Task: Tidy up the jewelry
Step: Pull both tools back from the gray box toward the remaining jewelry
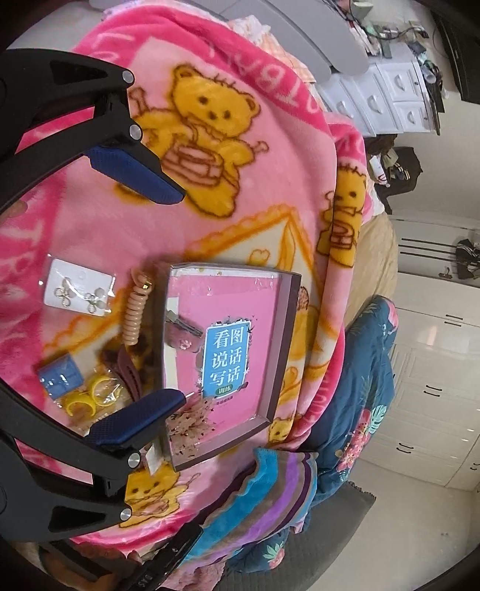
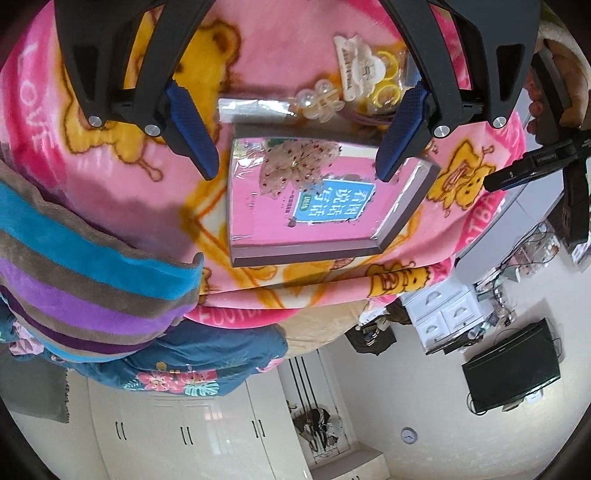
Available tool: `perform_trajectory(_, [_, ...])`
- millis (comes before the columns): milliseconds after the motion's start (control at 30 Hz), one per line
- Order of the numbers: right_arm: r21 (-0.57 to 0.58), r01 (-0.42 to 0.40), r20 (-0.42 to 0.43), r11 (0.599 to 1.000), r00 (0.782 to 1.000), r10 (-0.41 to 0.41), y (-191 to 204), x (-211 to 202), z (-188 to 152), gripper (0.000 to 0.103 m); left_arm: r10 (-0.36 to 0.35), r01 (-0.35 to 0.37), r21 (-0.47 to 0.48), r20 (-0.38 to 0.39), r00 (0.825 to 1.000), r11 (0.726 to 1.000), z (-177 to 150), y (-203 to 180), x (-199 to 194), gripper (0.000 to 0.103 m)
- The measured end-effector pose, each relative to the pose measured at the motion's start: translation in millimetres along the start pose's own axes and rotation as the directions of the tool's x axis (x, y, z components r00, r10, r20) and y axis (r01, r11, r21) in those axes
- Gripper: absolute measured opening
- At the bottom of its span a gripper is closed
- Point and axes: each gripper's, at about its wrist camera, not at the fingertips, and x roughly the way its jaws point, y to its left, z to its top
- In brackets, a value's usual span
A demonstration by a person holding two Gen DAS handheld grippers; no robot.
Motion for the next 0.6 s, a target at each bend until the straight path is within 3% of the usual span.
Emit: perform_trajectory(600, [-0.083, -0.031, -0.038, 0.996, 0.999, 0.028, 31.6, -23.7, -26.5, 0.086, -0.013, 0.013, 0.041, 0.004, 1.000, 0.999, -31.8, -2.7, -33.0, 0.094])
